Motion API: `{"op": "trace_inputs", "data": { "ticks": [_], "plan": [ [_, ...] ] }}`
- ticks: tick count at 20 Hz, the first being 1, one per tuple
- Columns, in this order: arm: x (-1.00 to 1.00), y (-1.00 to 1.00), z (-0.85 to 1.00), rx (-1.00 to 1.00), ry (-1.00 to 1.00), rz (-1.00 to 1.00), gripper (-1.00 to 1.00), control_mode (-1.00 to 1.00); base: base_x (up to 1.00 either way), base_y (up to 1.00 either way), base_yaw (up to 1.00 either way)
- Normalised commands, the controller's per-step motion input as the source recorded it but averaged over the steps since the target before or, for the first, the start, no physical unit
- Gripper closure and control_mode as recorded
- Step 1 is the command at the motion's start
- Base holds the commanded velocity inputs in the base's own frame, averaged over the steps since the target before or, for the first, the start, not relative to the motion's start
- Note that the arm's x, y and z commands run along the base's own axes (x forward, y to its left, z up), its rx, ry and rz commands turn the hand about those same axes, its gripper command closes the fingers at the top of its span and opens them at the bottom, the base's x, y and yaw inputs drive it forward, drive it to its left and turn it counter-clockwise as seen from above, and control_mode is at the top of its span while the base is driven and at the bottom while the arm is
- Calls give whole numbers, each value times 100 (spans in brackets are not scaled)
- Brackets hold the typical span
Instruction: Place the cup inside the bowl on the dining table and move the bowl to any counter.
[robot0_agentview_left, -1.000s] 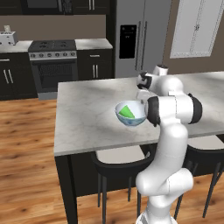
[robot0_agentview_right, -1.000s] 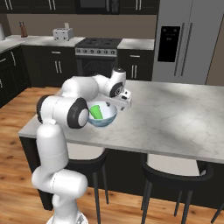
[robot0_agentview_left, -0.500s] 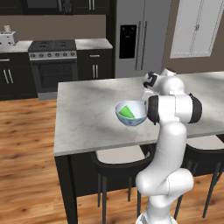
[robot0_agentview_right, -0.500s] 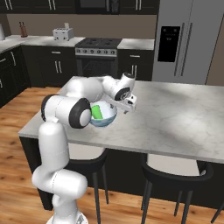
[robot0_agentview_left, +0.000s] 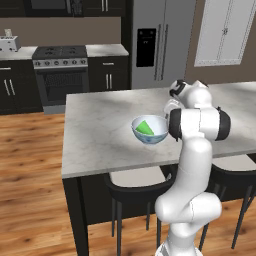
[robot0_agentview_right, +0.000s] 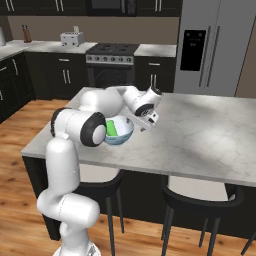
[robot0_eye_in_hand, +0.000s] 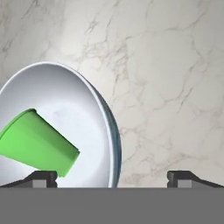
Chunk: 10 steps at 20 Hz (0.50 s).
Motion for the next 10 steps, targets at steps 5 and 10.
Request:
{"op": "trace_inputs", "data": {
  "ticks": [5, 10],
  "plan": [
    [0, 0, -3, 3, 0, 0, -100, -100, 0, 0, 0],
    [0, 8, -7, 2, 0, 0, -100, -100, 0, 0, 0]
  ]
}}
